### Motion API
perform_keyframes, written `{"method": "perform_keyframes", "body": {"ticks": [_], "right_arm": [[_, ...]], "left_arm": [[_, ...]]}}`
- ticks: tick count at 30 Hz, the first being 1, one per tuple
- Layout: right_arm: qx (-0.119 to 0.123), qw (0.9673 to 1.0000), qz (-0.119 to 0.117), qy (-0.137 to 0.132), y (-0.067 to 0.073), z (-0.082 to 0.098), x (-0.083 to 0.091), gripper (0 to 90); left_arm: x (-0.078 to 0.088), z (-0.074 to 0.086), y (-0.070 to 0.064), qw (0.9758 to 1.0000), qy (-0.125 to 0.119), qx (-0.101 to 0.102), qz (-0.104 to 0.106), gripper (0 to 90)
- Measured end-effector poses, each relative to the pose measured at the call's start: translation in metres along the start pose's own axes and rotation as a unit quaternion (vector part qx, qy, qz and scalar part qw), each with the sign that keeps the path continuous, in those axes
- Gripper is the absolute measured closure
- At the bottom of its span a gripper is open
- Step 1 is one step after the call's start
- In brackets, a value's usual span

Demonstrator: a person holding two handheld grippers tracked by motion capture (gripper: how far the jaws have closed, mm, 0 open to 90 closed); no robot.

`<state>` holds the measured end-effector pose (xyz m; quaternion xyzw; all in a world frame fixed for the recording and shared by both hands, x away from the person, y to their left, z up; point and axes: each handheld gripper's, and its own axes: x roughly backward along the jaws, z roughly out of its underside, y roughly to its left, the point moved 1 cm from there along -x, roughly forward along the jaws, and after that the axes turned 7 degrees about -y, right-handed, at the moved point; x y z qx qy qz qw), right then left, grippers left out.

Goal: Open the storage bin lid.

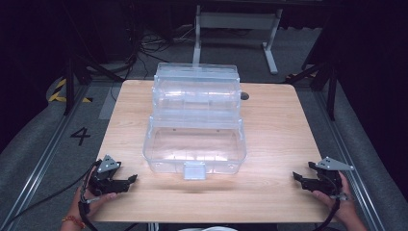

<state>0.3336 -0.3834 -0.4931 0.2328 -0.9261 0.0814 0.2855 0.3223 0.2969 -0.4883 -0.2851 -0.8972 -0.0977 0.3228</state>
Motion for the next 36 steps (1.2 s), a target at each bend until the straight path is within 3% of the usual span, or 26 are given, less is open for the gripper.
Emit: {"method": "perform_keyframes", "body": {"ticks": [1, 36], "right_arm": [[-0.013, 0.9999, -0.007, 0.003, -0.0026, -0.0002, -0.0008, 20.9], [-0.013, 0.9999, 0.0, 0.008, -0.0033, -0.0007, -0.0023, 15.7]], "left_arm": [[-0.0003, -0.0002, 0.0, 1.0, 0.002, 0.0, 0.004, 18.4], [-0.0033, -0.0016, -0.0013, 1.0, 0.006, 0.005, -0.004, 11.8]]}}
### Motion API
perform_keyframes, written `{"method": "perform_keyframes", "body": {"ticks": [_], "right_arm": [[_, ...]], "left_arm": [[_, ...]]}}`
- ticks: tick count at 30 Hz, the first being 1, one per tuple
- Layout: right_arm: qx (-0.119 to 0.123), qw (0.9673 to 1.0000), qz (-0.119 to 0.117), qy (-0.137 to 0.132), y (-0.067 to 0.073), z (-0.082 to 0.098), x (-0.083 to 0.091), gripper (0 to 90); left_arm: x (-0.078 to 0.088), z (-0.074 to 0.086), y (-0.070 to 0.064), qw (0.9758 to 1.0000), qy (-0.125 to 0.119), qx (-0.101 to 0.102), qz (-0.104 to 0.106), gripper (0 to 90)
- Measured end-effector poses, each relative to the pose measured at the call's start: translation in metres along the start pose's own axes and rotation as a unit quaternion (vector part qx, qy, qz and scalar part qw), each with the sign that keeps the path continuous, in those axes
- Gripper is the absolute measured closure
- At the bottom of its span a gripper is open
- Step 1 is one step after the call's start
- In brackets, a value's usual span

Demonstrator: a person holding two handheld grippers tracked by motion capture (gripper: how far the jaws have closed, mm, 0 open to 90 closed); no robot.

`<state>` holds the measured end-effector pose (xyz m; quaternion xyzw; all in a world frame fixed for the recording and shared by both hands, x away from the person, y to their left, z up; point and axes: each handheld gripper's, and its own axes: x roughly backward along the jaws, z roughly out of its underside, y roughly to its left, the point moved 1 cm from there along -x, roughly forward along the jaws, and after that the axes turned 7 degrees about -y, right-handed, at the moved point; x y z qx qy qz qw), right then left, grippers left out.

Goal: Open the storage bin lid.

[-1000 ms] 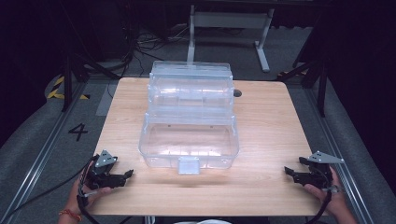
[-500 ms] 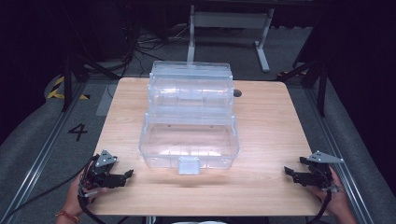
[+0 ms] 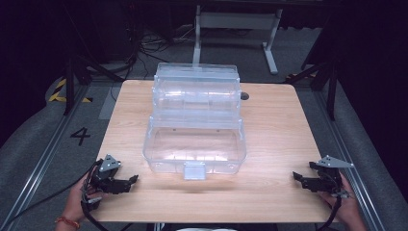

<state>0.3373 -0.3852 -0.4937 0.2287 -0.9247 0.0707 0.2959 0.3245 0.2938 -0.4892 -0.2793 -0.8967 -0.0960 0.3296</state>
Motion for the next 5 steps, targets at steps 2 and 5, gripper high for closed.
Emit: {"method": "perform_keyframes", "body": {"ticks": [2, 5], "right_arm": [[0.0, 1.0, 0.0, 0.0, 0.0, 0.0, 0.0, 15.7], [-0.001, 1.0, 0.0, 0.0, 0.0001, 0.0, 0.0, 15.7]], "left_arm": [[0.0, -0.0001, -0.0004, 1.0, 0.002, 0.002, 0.001, 11.3], [0.0, -0.0001, -0.0004, 1.0, 0.002, 0.001, 0.001, 11.2]]}}
